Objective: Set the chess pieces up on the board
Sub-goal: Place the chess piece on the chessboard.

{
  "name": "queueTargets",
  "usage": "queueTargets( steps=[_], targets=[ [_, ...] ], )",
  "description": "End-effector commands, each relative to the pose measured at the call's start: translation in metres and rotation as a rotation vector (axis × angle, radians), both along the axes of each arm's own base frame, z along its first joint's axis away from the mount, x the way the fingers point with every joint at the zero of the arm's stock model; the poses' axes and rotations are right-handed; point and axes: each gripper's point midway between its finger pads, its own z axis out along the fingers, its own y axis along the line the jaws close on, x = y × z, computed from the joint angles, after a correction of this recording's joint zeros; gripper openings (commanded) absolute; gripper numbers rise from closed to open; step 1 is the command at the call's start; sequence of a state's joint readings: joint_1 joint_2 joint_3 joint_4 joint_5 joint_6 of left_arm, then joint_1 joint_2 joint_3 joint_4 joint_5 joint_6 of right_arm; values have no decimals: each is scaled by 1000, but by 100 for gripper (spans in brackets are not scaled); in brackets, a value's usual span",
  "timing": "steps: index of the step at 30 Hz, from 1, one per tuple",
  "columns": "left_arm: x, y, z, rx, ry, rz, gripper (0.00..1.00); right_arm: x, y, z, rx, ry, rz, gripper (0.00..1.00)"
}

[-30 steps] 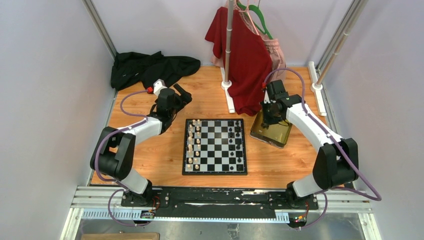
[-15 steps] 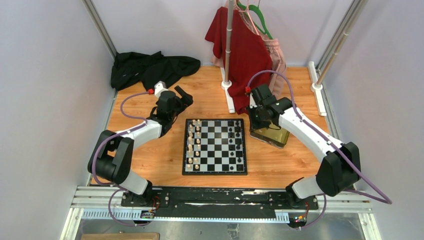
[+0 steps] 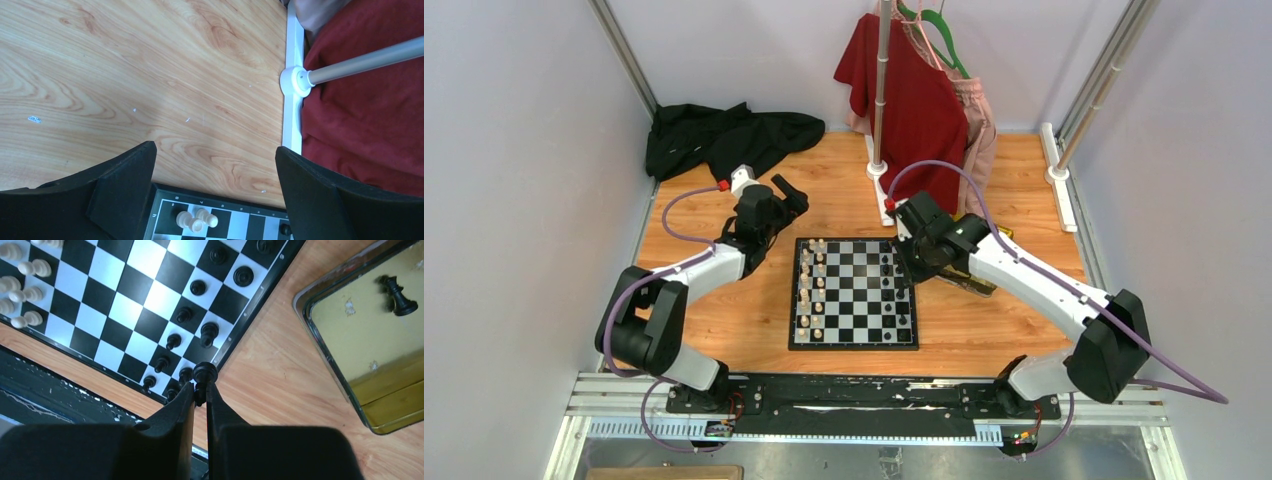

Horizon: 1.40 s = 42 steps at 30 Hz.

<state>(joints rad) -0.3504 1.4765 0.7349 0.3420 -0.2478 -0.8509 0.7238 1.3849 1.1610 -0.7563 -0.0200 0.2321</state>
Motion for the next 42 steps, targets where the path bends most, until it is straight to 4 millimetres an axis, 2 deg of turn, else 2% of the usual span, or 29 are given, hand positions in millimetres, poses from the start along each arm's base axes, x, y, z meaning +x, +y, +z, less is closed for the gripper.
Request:
queueTargets(
  steps=[1, 8, 14, 42],
  targets=[
    [-4, 1, 5, 12, -23, -2, 95, -19, -13, -5, -51, 6, -11, 5],
    [-5, 0, 4, 11, -19, -5, 95, -36, -11, -15, -67, 23, 30, 5],
    [-6, 1, 1, 11, -15, -4, 95, -42, -8, -26, -76, 31, 46, 5],
    [-9, 2, -3, 24, -6, -10, 95, -29, 1, -63, -84, -20, 86, 5]
  ],
)
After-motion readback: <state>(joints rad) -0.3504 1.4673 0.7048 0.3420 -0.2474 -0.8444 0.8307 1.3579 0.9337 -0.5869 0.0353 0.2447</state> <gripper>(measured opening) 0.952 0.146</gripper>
